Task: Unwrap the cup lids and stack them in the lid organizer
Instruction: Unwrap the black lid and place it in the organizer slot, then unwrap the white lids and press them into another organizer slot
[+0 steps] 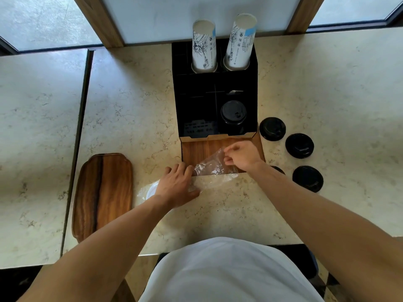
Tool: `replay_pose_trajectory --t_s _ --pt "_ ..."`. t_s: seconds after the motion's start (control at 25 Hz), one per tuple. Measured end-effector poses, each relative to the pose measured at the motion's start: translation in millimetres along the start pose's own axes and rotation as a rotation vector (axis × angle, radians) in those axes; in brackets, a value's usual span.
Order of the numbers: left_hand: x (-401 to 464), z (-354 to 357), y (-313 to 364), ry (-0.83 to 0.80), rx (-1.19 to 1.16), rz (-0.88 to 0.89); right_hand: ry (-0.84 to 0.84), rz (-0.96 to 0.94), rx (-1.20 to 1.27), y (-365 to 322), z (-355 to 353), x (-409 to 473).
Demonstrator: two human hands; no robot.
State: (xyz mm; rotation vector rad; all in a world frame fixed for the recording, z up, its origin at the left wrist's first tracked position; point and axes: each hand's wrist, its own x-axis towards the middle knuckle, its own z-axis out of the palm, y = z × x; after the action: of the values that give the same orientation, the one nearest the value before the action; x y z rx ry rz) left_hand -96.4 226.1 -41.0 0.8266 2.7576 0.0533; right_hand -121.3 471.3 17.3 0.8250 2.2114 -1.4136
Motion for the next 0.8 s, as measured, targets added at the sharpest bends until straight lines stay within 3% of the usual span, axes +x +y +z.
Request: replay_pose_trajectory --t_s 0.12,0.24,0.4,0.52,0.8 --pt "-5 -2 6 0.027 -0.032 0.005 -0.188 0.112 0.002 14 13 -6" --pt "-10 -4 10 0.010 -0.057 0.016 -0.387 0.240 0.194 27 17 -5" --pt "-24 -7 12 0.007 -0.089 0.024 -0.684 0.252 0.334 40 20 -1" --pt "-45 -6 4 0.041 -0.041 -0.040 -0.792 0.309 0.429 49 24 2" --pt "-94 13 -16 -0.078 -0.037 -0.237 -0.978 0.352 0.461 42 37 -4"
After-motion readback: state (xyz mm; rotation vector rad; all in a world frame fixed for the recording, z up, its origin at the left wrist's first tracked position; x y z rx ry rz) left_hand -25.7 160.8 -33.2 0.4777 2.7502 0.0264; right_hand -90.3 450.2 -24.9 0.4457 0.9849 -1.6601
